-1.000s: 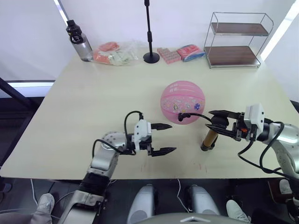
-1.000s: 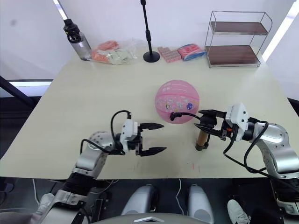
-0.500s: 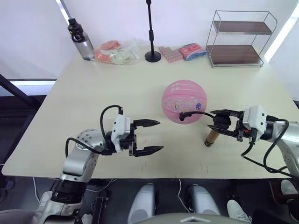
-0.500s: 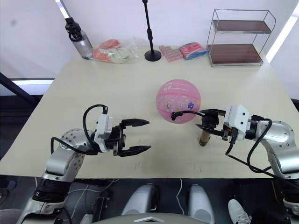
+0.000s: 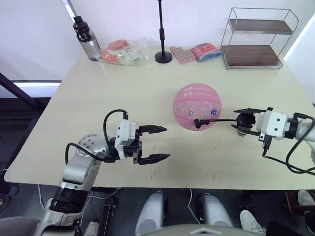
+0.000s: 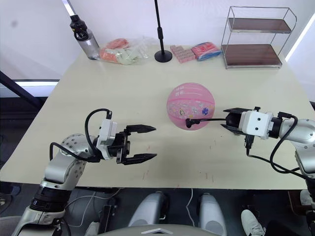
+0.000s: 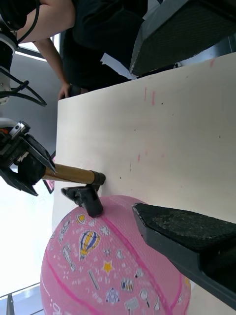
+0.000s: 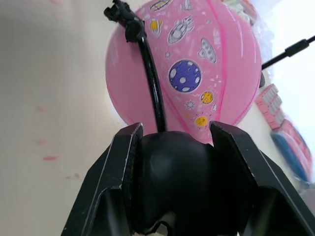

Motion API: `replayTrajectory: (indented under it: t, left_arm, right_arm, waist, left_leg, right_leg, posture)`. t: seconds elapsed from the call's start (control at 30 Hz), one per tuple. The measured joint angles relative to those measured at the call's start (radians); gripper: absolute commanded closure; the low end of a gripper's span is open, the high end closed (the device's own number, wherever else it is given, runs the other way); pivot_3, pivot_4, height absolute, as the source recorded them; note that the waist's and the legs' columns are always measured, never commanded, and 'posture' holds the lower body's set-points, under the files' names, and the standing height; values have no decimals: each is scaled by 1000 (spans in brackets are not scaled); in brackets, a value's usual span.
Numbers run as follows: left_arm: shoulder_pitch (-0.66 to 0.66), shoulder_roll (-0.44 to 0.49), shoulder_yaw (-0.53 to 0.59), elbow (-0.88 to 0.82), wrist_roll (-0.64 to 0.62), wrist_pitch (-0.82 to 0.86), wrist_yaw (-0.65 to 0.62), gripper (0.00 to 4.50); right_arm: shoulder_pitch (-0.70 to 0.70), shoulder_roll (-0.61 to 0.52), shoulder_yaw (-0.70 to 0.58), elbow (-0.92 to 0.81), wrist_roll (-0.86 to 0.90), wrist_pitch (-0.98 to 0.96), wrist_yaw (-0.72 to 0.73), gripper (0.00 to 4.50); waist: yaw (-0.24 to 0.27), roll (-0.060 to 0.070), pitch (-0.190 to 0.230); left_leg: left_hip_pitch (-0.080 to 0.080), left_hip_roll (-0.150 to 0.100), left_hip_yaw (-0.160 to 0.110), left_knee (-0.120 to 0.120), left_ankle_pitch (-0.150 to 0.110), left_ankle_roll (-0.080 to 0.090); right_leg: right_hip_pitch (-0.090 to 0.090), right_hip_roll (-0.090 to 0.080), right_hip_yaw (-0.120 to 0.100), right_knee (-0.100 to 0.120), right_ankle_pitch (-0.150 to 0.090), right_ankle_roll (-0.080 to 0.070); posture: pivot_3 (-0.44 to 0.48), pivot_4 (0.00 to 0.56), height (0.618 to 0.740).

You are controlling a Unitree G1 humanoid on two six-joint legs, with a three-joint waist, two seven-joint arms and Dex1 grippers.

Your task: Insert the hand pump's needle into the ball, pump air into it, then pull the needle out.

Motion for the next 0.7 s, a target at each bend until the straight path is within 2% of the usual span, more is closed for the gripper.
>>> replayTrajectory:
  t: [0.3, 0.37, 0.6, 0.63, 0.67, 0.7]
  left_arm:
    - [-2, -4, 0, 0, -3, 3, 5, 108]
    - [-3, -5, -5, -1, -6, 2, 5, 108]
    - [-5, -6, -9, -1, -5, 2, 5, 108]
    - [-2, -8, -9, -10, -6, 2, 7, 0]
    - [-1, -8, -9, -11, -6, 2, 7, 0]
    - [13, -8, -9, -32, -7, 2, 15, 0]
  right_arm:
    - [-3, 1, 15, 113, -153, -201, -112, 2751]
    - [-3, 20, 20, 189, -223, -316, -195, 2751]
    - [-3, 25, 41, 235, -288, -399, -279, 2751]
    - [7, 27, 41, 253, -305, -429, -314, 1714]
    - [8, 27, 42, 254, -306, -431, -316, 1714]
    - [31, 27, 43, 269, -317, -459, -338, 945]
  waist:
    - [-1, 0, 0]
    - [-2, 1, 1]
    - [-2, 1, 1]
    - [-1, 1, 1]
    - [-1, 1, 1]
    - [-1, 1, 1]
  left_leg:
    - [-3, -1, 0, 2, 2, -2]
    - [-3, -1, 0, 2, 2, -3]
    - [-2, -1, 0, 3, 3, -5]
    - [-2, -1, 0, 3, 3, -5]
    - [-2, -1, 0, 3, 3, -5]
    - [-2, -1, 0, 3, 3, -5]
  right_leg:
    - [-3, 3, 0, 2, 2, 4]
    - [-3, 3, 1, 3, 2, 4]
    - [-3, 3, 1, 5, 2, 4]
    - [-3, 4, 1, 5, 2, 4]
    - [-3, 4, 1, 6, 2, 4]
    - [-3, 4, 1, 6, 2, 4]
  posture:
    - [0, 150, 740]
    - [0, 150, 740]
    - [0, 150, 740]
    - [0, 150, 740]
    - [0, 150, 740]
    - [0, 150, 740]
